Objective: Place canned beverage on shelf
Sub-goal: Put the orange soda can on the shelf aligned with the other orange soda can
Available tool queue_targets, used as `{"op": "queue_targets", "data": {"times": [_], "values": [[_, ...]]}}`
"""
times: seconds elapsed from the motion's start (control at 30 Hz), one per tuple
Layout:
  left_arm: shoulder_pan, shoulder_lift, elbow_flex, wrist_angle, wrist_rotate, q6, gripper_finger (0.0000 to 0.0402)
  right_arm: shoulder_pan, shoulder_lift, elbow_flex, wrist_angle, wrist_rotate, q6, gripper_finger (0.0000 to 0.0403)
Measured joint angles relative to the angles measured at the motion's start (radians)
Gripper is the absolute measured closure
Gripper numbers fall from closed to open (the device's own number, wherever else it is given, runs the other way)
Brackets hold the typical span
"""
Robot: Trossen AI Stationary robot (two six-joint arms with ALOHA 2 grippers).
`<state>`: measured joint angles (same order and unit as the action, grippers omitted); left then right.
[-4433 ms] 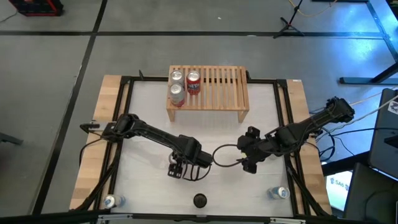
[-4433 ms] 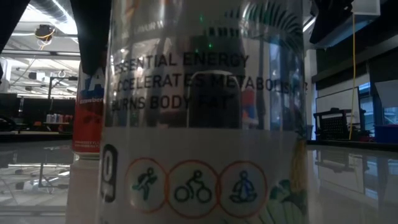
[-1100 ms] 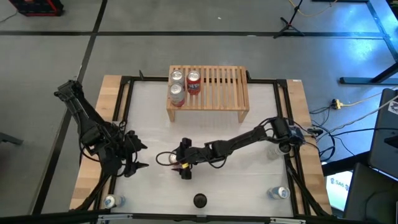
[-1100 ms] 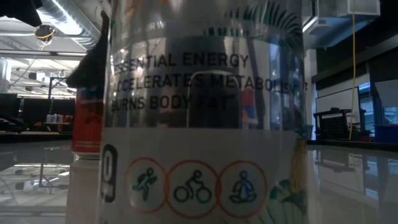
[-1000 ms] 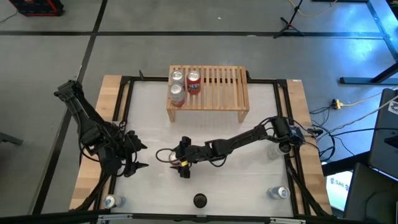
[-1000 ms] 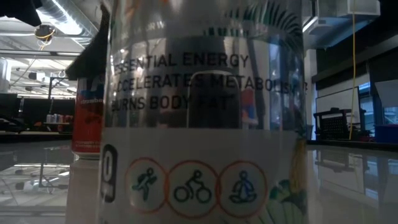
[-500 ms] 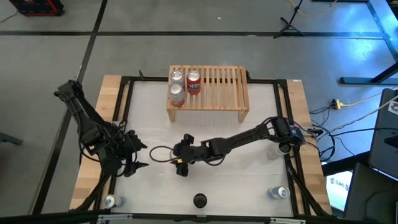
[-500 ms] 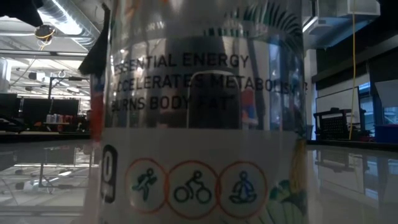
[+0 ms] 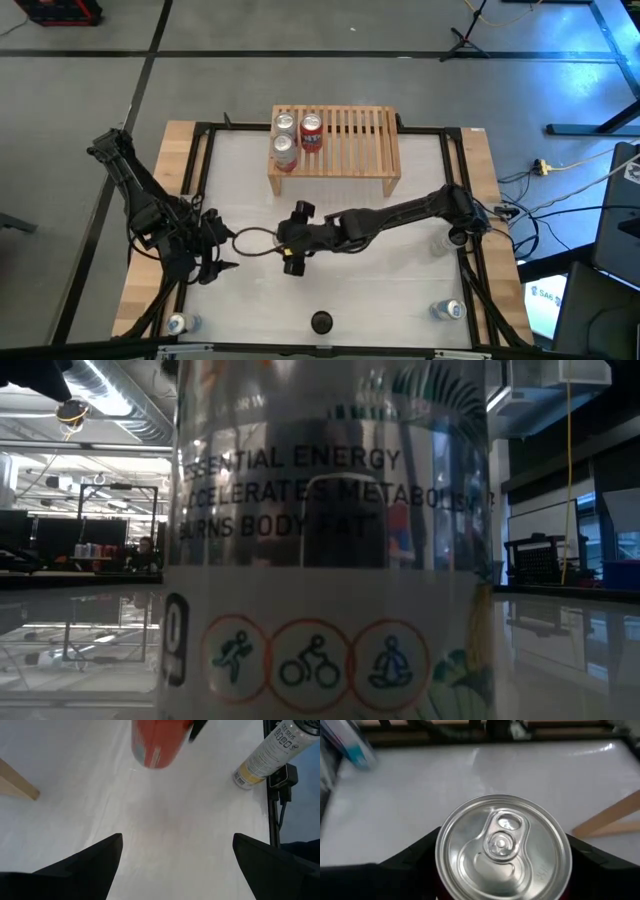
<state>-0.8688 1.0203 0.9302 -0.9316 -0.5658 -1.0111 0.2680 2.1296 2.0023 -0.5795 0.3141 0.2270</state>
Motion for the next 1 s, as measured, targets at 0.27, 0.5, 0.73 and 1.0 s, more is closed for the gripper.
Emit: {"op": "queue_targets", "data": {"times": [0.27, 0.5, 0.73, 1.0], "values": [[0.0, -0.001, 0.0, 0.002, -0.001, 0.0, 0.0033, 0.001, -0.149, 0.007, -0.001, 0.049, -0.024, 0.0124], [0.0, -0.002, 0.0, 0.002, -0.006, 0.0, 0.0033, -0.012, -0.257, 0.008, -0.038, 0.18, -0.097, 0.0124], [0.0, -0.002, 0.0, 0.001, -0.028, 0.001, 0.0033, -0.07, -0.295, 0.007, -0.085, 0.205, -0.108, 0.0124], [0.0, -0.002, 0.0, -0.002, -0.029, 0.001, 0.0033, -0.132, -0.296, 0.006, -0.138, 0.094, -0.125, 0.0124]]}}
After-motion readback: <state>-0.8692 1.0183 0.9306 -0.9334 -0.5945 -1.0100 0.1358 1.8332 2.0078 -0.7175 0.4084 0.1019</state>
